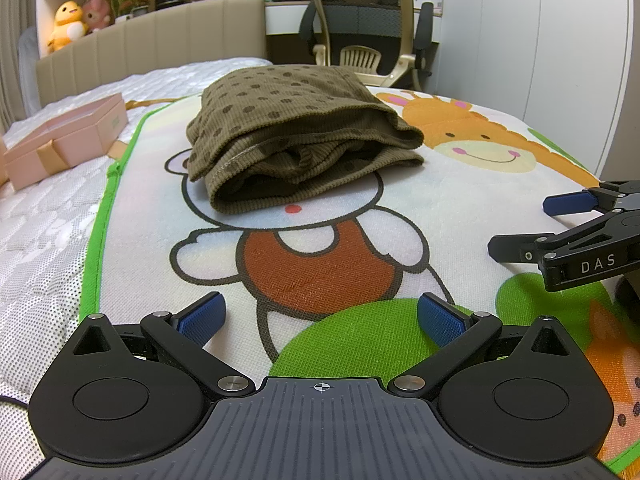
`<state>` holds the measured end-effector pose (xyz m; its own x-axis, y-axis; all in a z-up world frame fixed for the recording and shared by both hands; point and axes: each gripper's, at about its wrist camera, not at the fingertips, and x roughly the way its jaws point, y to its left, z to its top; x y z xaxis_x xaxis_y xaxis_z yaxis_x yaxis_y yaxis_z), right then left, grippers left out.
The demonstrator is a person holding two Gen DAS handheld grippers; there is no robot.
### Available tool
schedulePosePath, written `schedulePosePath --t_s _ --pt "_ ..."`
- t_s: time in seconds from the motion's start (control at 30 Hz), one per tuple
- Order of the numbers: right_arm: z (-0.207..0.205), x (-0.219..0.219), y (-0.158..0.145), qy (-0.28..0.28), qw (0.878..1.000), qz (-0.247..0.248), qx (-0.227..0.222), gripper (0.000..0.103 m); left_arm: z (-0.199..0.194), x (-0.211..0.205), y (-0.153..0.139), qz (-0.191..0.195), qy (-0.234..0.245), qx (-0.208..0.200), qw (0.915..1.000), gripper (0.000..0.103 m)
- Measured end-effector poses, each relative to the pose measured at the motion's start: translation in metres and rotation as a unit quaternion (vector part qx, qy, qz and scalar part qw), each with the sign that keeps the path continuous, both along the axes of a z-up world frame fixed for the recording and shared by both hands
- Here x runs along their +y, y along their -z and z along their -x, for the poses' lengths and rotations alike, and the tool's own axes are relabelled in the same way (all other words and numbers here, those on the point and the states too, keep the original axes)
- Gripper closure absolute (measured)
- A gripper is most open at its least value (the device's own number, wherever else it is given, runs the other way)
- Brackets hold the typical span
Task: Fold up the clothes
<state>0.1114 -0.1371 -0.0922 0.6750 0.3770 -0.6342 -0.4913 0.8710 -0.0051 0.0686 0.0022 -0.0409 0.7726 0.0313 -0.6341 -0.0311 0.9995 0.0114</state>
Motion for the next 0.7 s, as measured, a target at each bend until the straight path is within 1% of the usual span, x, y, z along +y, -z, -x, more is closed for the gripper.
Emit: schedulePosePath --t_s 0.7 --pt "-0.0002 0.0001 -0.0001 0.001 1.0 0.0 0.0 0.0 -0.0011 0.0001 -0.0002 0.0 0.001 0.003 1.0 0.0"
